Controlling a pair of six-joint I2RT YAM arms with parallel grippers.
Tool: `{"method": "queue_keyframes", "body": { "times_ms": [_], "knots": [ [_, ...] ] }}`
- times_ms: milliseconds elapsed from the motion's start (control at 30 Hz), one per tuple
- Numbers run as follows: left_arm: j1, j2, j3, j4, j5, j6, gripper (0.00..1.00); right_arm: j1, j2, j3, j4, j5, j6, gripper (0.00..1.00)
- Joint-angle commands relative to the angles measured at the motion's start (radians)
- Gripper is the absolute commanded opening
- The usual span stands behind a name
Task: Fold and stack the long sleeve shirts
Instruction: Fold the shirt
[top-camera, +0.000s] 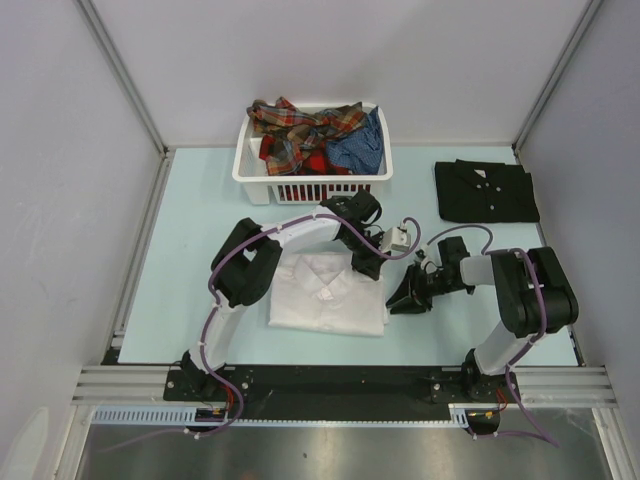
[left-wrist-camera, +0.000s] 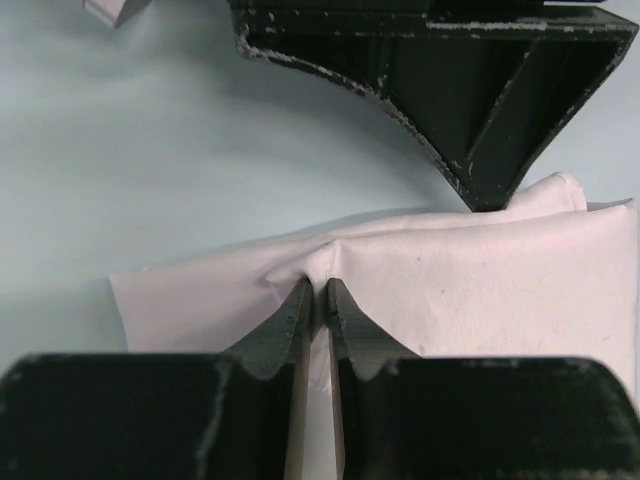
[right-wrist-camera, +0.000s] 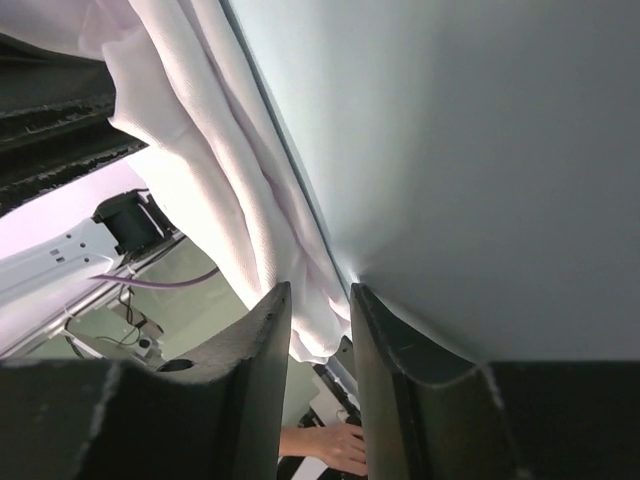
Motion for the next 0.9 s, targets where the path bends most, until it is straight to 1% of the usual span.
{"method": "queue_keyframes", "body": {
  "times_ms": [0, 100, 133, 200, 300, 400, 467, 500, 600, 633, 800, 867],
  "knots": [
    [0.002, -0.036, -0.006, 0.031, 0.016, -0.003, 0.15, 0.03, 0.006, 0.001, 0.037, -0.015, 0.039, 0.34],
    [0.005, -0.043, -0.016, 0.032, 0.022, -0.005, 0.14, 0.007, 0.006, 0.003, -0.012, -0.033, -0.002, 0.32],
    [0.006, -0.044, -0.024, 0.034, 0.023, -0.005, 0.14, -0.007, -0.004, -0.002, -0.027, -0.033, -0.014, 0.3],
    [0.006, -0.05, -0.03, 0.035, 0.02, -0.003, 0.14, -0.05, -0.048, -0.025, -0.05, -0.035, -0.029, 0.3],
    [0.009, -0.058, -0.042, 0.038, 0.022, -0.003, 0.13, -0.065, -0.096, -0.028, -0.058, -0.051, -0.034, 0.35],
    [0.008, -0.067, -0.064, 0.043, 0.025, -0.003, 0.14, -0.024, -0.105, -0.06, 0.006, -0.067, 0.019, 0.4],
    [0.008, -0.073, -0.072, 0.044, 0.019, -0.005, 0.14, 0.003, -0.111, -0.066, 0.031, -0.067, 0.029, 0.4],
    [0.008, -0.078, -0.078, 0.049, 0.019, -0.003, 0.14, 0.029, -0.114, -0.08, 0.04, -0.044, 0.039, 0.41],
    [0.011, -0.085, -0.087, 0.054, 0.017, -0.006, 0.14, 0.039, -0.114, -0.103, 0.072, 0.02, 0.072, 0.41],
    [0.009, -0.085, -0.088, 0.054, 0.017, -0.009, 0.14, 0.031, -0.113, -0.123, 0.072, 0.028, 0.095, 0.4],
    [0.011, -0.093, -0.102, 0.07, 0.026, -0.028, 0.13, 0.025, -0.111, -0.123, 0.072, 0.037, 0.095, 0.32],
    [0.012, -0.096, -0.104, 0.077, 0.029, -0.032, 0.12, 0.022, -0.11, -0.123, 0.071, 0.033, 0.095, 0.31]
  ]
}}
